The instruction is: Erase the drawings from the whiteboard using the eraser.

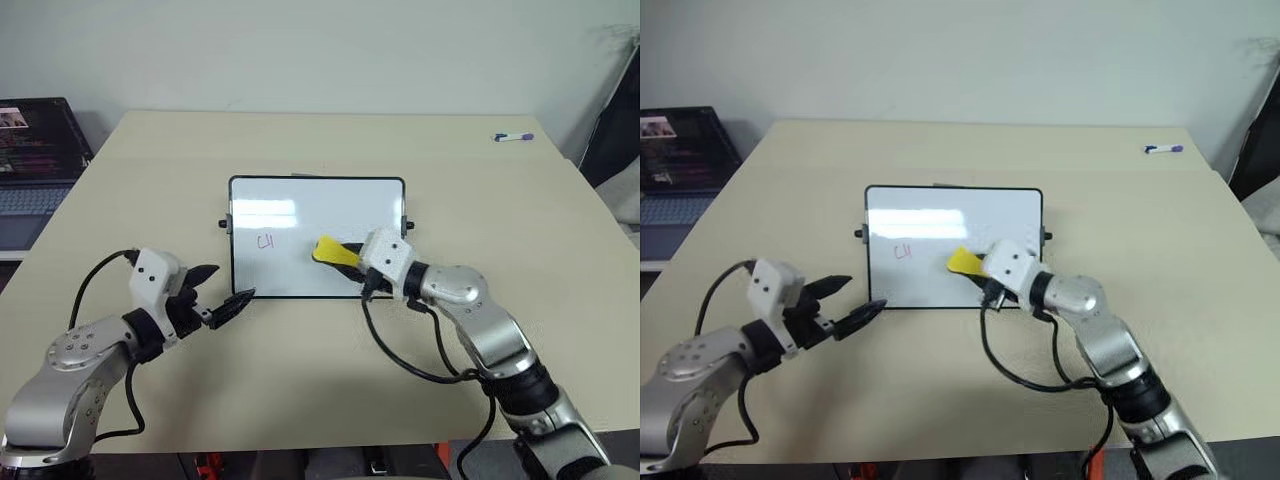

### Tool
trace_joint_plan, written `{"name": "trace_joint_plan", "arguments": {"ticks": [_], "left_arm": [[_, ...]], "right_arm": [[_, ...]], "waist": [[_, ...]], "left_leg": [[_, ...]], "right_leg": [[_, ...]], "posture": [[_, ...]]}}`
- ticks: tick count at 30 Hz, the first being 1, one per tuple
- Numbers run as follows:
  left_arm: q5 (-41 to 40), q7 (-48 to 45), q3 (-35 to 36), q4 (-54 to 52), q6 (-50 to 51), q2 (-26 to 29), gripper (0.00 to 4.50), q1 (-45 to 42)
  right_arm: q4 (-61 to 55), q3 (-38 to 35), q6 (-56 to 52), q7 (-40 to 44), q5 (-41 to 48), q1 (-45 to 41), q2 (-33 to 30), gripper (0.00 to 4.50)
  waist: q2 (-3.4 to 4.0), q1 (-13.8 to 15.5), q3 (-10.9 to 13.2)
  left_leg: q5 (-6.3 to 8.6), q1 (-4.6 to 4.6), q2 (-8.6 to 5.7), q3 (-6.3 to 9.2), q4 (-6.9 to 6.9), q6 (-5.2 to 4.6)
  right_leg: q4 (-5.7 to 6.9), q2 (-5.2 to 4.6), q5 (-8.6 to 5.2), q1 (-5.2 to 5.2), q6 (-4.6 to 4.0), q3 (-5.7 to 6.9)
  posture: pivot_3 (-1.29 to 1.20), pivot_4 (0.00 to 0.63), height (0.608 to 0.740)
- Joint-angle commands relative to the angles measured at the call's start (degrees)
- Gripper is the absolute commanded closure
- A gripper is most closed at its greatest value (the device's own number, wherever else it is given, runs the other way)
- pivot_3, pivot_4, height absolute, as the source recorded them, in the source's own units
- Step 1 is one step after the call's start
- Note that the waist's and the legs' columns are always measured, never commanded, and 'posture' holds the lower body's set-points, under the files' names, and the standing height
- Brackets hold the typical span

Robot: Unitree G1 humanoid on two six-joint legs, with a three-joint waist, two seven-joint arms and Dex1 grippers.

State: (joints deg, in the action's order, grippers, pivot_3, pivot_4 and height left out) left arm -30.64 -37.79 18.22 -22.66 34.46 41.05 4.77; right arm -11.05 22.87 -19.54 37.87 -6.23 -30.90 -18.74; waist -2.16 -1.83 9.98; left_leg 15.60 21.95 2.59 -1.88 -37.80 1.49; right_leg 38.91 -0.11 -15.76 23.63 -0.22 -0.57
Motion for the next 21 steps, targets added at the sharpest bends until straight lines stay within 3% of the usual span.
{"name": "trace_joint_plan", "arguments": {"ticks": [1,8,15,21], "left_arm": [[0.02,0.53,1.16,-0.69,-1.29,-0.71,0.00,-0.57],[1.49,-0.19,-0.86,-0.50,-2.51,-1.08,0.00,-0.41],[3.15,-1.53,-2.23,1.08,-4.76,-1.25,0.00,-0.19],[4.68,-2.14,-2.95,2.45,-6.40,-1.36,0.00,-0.07]], "right_arm": [[2.98,2.34,5.21,-0.35,-2.69,-5.01,1.78,3.39],[19.61,9.56,13.74,-1.96,-11.84,-16.03,5.45,3.39],[35.11,10.16,17.44,-4.86,-16.25,-24.34,9.74,3.40],[39.04,13.28,20.19,2.74,-17.33,-25.35,9.26,3.40]], "waist": [[-0.01,0.02,0.00],[-0.01,-0.01,-0.01],[-0.01,-0.02,-0.01],[-0.03,0.02,-0.02]], "left_leg": [[0.00,0.02,0.00,0.01,0.00,0.00],[0.00,0.03,0.00,-0.01,-0.01,0.00],[0.00,0.07,0.01,-0.02,-0.01,0.01],[0.00,0.04,0.01,0.00,-0.02,0.01]], "right_leg": [[0.00,0.00,0.02,0.01,-0.03,0.00],[0.01,-0.01,0.05,0.01,-0.08,-0.02],[0.07,-0.01,0.06,0.10,-0.10,-0.03],[0.09,-0.04,0.06,0.06,-0.11,-0.01]], "posture": [[0.00,0.150,0.740],[0.00,0.150,0.740],[0.00,0.150,0.740],[0.00,0.150,0.740]]}}
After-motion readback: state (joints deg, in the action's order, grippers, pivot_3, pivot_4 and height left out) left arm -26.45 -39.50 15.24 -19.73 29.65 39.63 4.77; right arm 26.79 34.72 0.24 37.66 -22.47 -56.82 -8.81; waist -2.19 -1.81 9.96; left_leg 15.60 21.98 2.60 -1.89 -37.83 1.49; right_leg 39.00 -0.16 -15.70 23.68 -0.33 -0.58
